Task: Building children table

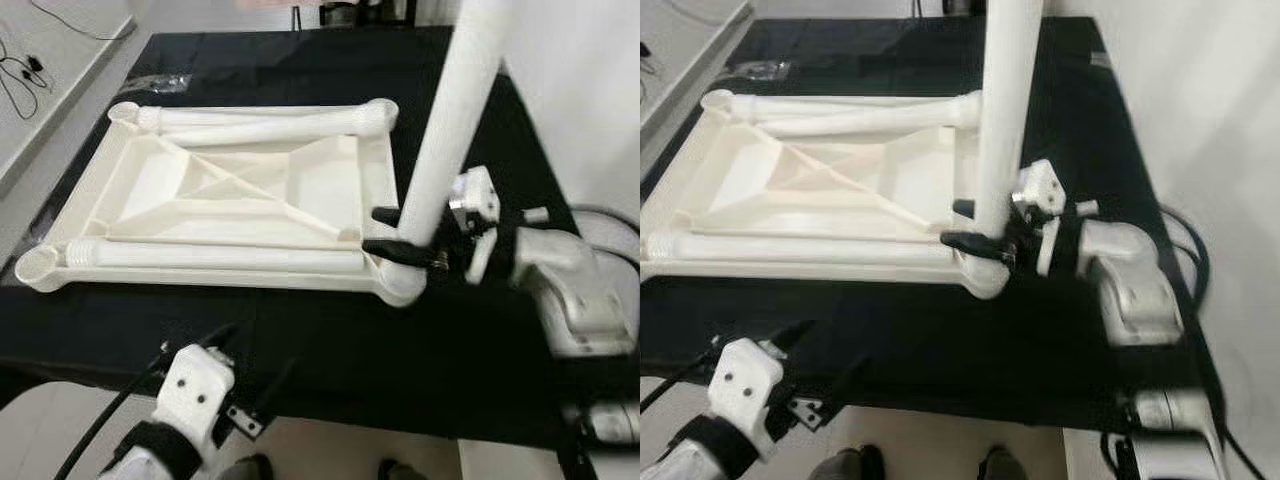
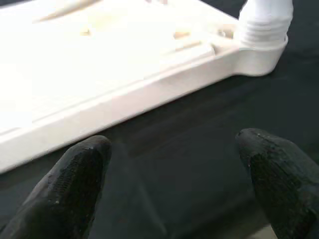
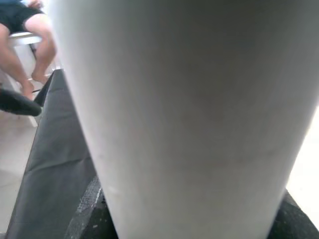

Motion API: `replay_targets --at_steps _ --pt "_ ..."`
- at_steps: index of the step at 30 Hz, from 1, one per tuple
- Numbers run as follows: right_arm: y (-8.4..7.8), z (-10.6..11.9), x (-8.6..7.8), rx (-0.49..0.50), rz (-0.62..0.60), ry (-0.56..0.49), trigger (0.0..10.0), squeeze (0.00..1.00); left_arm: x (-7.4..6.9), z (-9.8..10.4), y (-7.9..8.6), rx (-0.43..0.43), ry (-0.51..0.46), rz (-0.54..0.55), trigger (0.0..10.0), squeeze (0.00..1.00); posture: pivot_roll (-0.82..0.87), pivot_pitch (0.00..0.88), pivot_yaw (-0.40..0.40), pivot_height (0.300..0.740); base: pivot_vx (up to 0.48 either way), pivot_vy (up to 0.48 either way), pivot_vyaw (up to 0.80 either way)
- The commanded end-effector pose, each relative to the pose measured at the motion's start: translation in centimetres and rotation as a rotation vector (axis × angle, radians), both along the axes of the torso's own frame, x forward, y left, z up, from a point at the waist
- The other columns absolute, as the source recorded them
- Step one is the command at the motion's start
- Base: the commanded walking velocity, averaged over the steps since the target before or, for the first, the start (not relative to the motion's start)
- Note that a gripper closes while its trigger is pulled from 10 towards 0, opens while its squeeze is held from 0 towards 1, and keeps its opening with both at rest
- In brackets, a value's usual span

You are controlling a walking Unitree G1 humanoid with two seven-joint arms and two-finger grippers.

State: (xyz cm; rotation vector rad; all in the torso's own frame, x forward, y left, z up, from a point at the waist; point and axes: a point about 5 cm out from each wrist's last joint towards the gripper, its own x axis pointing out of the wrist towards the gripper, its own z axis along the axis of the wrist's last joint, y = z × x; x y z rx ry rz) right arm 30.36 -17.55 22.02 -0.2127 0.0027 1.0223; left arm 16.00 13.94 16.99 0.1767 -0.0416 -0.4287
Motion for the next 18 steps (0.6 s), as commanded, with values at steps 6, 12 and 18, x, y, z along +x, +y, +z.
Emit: replay_targets --at_steps 6,12,18 --pt "1.0 -7.5 -4.4 -0.076 -0.698 0.277 0.0 0.0 -0.1 -0.4 0.4 -0.01 0.017 0.001 10.0 0.0 -0.05 0.237 0.031 0.74 0.0 0.0 0.0" --pt "0.9 -7.0 -2.5 -0.052 -0.767 0.193 0.0 0.0 0.7 -0.8 0.1 -0.033 0.012 -0.031 10.0 0.0 -0.04 0.214 0.035 0.74 0.0 0.0 0.0" --pt "1.6 -7.0 -3.1 -0.038 -0.774 0.202 0.0 0.0 0.9 -1.0 0.3 -0.045 0.014 -0.035 10.0 0.0 -0.04 0.209 0.037 0.74 0.0 0.0 0.0"
